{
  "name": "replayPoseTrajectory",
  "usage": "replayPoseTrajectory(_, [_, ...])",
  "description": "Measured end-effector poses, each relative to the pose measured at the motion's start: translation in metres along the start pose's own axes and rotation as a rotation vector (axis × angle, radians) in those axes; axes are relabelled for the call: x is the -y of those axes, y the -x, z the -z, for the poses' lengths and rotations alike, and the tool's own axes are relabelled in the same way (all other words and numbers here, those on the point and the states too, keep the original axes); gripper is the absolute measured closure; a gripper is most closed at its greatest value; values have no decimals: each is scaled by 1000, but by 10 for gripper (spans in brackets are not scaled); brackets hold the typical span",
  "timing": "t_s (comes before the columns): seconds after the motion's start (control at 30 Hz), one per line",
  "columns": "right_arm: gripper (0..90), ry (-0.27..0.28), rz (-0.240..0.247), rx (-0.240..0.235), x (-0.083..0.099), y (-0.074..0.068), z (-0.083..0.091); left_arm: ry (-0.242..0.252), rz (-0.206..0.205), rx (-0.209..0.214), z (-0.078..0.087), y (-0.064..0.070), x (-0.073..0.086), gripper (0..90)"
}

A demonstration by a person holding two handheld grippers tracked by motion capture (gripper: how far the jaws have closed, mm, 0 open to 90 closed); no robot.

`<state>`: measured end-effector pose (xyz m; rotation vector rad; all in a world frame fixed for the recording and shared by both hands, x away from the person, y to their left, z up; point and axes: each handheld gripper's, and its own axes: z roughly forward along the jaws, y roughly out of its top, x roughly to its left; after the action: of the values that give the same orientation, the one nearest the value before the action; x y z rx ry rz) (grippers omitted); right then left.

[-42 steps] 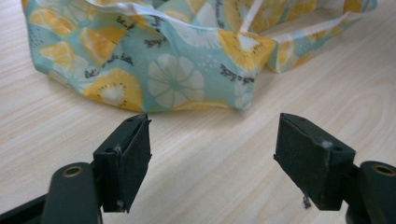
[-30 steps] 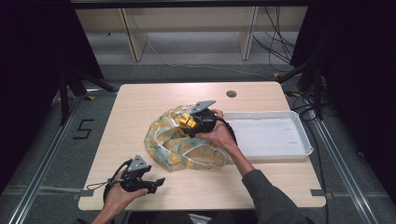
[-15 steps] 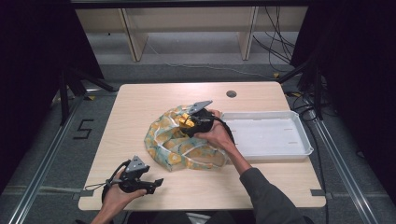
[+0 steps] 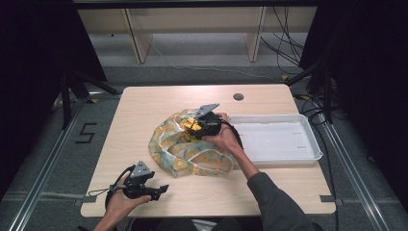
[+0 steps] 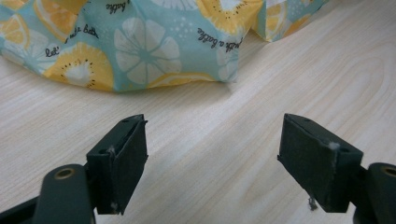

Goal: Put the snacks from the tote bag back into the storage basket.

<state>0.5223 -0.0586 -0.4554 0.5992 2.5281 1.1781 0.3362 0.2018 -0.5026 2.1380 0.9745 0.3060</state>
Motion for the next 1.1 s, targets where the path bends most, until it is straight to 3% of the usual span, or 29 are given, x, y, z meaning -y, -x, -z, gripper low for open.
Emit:
replayPoseTrajectory(0.07, [510,-1,-2,-4,0,1,1,4,10,-4,0,0,0,232])
replayPoseTrajectory(0.17, [515,3,1,-20,-3,-1,4,1,-21,-11,2,-2,0,233])
replayPoseTrajectory(0.33, [516,40,7,-30,-12,-5,14,19,26,-14,1,0,0,232])
replayPoseTrajectory(0.4, [517,60,7,-35,-18,-7,20,29,5,-18,1,-1,0,232])
replayPoseTrajectory(0.47, [517,73,16,-45,-23,-8,27,9,14,-14,2,-1,0,232])
replayPoseTrajectory(0.53, [517,95,14,-46,-27,-11,31,0,-14,-16,3,-3,0,232])
replayPoseTrajectory(0.63, [518,112,17,-49,-32,-13,40,6,-4,-18,3,-3,0,232])
replayPoseTrajectory(0.7, [518,115,10,-54,-34,-15,44,16,24,-19,3,-3,1,232])
replayPoseTrajectory(0.8, [518,134,23,-51,-37,-16,50,-6,-1,-22,4,-4,1,232])
replayPoseTrajectory(0.97, [519,146,37,-62,-41,-16,60,1,3,-21,4,-4,1,232])
replayPoseTrajectory(1.1, [519,165,17,-52,-41,-18,72,1,-13,-25,5,-5,1,231])
